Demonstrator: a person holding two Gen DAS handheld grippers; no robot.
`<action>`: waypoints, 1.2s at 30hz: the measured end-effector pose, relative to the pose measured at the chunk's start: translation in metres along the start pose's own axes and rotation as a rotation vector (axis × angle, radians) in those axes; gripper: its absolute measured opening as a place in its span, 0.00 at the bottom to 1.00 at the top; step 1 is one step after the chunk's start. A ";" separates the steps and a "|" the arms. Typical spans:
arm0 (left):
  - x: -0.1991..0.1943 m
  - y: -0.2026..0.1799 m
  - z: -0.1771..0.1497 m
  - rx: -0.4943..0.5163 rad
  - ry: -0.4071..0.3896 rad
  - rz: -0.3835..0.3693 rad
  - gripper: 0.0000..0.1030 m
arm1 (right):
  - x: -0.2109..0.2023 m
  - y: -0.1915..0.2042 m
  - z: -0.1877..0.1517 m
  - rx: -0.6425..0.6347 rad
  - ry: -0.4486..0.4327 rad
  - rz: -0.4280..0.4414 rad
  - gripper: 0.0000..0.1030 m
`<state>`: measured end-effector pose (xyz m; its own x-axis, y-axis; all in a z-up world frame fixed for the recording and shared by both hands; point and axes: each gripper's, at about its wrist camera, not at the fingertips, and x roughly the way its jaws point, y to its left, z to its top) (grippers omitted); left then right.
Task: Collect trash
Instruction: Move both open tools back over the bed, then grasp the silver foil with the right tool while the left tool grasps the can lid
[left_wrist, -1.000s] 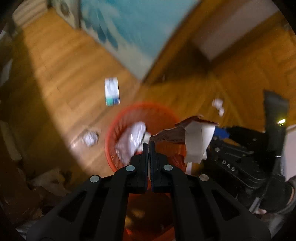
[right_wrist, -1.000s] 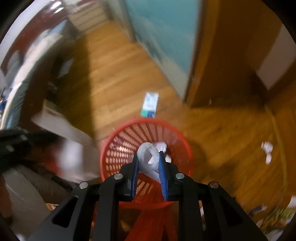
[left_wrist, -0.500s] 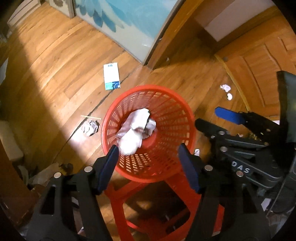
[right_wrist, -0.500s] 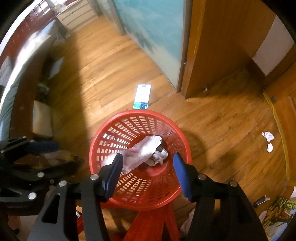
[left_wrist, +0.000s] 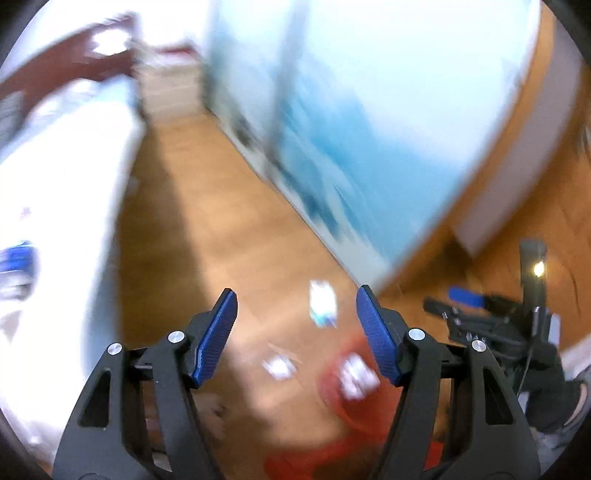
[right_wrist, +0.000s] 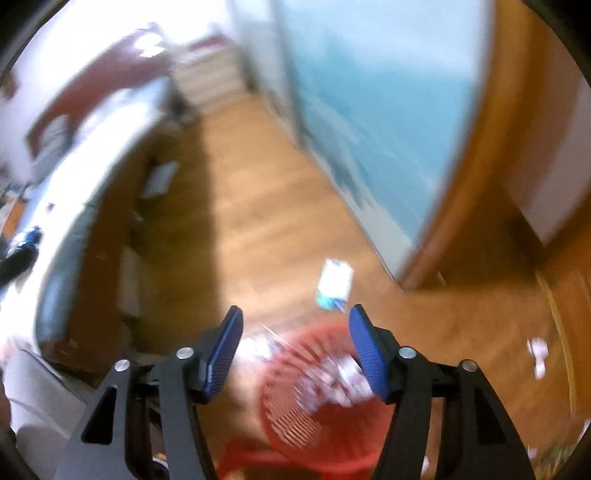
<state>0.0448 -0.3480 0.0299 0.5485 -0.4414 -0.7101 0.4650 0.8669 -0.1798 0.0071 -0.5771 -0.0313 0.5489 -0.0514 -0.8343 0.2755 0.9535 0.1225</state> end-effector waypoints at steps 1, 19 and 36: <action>-0.029 0.030 -0.001 -0.047 -0.064 0.044 0.70 | -0.004 0.029 0.009 -0.036 -0.029 0.039 0.63; -0.166 0.255 -0.141 -0.452 -0.290 0.358 0.73 | -0.055 0.369 -0.046 -0.493 -0.246 0.385 0.70; -0.192 0.317 -0.163 -0.597 -0.370 0.368 0.73 | 0.004 0.500 -0.038 -0.653 -0.274 0.363 0.68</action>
<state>-0.0267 0.0495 -0.0017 0.8389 -0.0597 -0.5410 -0.1851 0.9035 -0.3866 0.1178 -0.0890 0.0061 0.7135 0.3061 -0.6303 -0.4302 0.9014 -0.0493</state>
